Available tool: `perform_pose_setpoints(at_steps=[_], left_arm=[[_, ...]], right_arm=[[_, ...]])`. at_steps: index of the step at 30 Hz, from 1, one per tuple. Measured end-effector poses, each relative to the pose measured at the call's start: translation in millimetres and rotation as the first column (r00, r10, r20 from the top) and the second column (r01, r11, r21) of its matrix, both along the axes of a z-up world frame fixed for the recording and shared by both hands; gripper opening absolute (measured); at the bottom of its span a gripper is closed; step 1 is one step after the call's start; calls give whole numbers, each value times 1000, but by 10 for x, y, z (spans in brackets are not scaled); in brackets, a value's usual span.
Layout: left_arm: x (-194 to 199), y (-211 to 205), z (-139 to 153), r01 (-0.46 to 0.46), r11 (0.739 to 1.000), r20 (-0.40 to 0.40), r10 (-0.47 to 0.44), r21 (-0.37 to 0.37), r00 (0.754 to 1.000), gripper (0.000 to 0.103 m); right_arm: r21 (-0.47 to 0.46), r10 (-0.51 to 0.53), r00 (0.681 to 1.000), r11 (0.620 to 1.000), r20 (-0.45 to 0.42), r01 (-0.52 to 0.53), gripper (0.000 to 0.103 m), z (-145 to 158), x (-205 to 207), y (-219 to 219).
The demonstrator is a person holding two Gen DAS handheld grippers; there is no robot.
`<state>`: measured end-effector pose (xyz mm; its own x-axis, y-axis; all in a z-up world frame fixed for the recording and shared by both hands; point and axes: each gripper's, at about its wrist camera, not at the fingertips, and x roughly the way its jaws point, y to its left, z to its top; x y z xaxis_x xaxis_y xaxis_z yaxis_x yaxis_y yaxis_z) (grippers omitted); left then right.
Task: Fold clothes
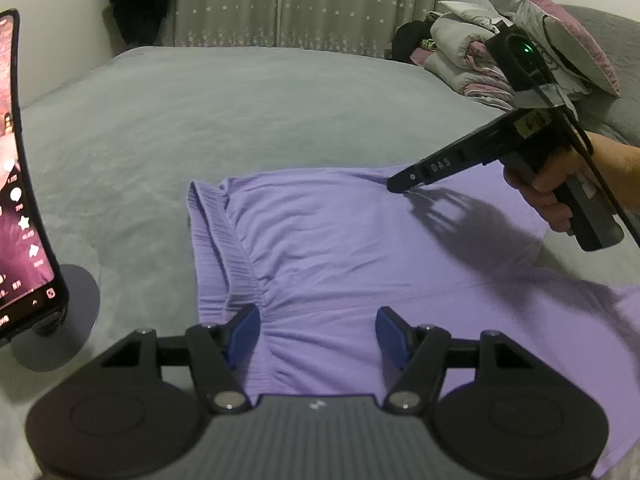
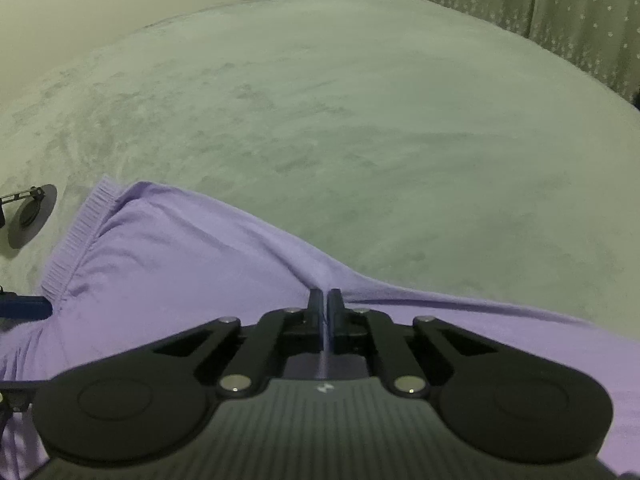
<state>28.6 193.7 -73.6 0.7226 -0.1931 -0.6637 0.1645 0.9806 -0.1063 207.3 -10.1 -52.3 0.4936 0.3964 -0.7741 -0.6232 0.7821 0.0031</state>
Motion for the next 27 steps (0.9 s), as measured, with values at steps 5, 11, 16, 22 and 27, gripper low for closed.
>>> perform_pose_setpoints(at_steps=[5, 11, 16, 22, 27], left_arm=[[8, 105, -14, 5, 999, 4, -5, -39, 1000, 63], [10, 161, -43, 21, 999, 19, -20, -40, 1000, 62], [4, 142, -39, 27, 999, 28, -26, -27, 999, 62], [-3, 148, -41, 25, 999, 32, -24, -29, 999, 62], [-6, 158, -39, 19, 999, 36, -17, -46, 999, 62]], right_arm=[[9, -29, 1000, 1000, 11, 29, 3, 119, -199, -74], [45, -46, 998, 998, 42, 44, 3, 397, -551, -217], [69, -52, 996, 996, 70, 48, 3, 628, -842, -294], [101, -49, 995, 994, 91, 40, 3, 829, -1260, -377], [143, -44, 996, 989, 78, 33, 3, 921, -1562, -444]])
